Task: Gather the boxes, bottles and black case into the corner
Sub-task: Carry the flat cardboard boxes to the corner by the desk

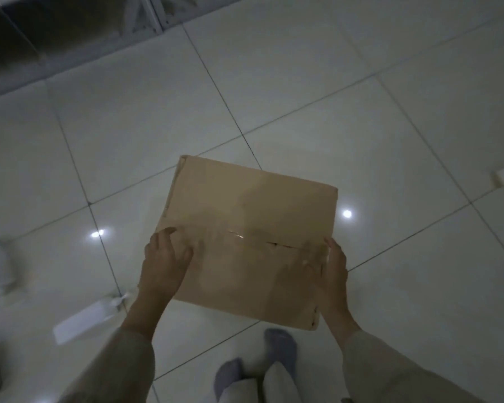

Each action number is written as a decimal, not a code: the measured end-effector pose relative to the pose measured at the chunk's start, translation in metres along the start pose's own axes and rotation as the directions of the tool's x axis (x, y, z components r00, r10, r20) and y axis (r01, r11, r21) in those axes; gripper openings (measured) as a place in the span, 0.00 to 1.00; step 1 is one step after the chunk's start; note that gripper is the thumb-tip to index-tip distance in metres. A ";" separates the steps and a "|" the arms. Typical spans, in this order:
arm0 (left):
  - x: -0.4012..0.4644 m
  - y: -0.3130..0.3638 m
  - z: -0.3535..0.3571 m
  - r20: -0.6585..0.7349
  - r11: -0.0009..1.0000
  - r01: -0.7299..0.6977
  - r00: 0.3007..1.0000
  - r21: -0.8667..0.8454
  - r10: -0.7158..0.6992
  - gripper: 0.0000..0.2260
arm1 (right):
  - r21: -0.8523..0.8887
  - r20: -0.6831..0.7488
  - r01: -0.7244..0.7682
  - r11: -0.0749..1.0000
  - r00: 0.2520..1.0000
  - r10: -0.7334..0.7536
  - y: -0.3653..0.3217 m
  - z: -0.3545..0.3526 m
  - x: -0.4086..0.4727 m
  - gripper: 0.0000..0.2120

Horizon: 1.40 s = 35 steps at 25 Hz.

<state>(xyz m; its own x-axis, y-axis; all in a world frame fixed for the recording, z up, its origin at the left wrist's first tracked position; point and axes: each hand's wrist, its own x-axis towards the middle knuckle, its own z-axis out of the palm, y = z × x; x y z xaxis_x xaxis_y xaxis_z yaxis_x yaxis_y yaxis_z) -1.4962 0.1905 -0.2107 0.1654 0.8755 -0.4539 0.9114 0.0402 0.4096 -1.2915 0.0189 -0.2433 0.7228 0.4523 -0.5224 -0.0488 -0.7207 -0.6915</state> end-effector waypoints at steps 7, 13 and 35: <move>0.044 -0.046 0.034 0.016 0.960 0.251 0.968 -0.120 -0.251 0.45 | 0.172 0.113 -0.179 0.969 0.980 0.161 0.039 0.016 0.026 0.38; 0.022 -0.038 0.017 -0.064 0.969 0.167 0.981 -0.184 -0.182 0.40 | 0.173 0.131 -0.193 0.966 0.976 0.172 0.034 -0.010 0.022 0.32; -0.224 0.163 -0.052 0.087 0.822 -0.520 0.830 -0.232 0.550 0.32 | 0.597 -0.478 0.073 0.799 0.833 0.280 0.067 -0.244 -0.316 0.22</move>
<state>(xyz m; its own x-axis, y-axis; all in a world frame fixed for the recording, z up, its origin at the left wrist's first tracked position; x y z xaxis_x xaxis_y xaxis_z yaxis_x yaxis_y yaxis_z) -1.4042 0.0255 -0.0010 0.6720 0.7070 -0.2206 0.5753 -0.3108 0.7565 -1.3555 -0.3008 -0.0030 0.9174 -0.0765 -0.3904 -0.3973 -0.2294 -0.8886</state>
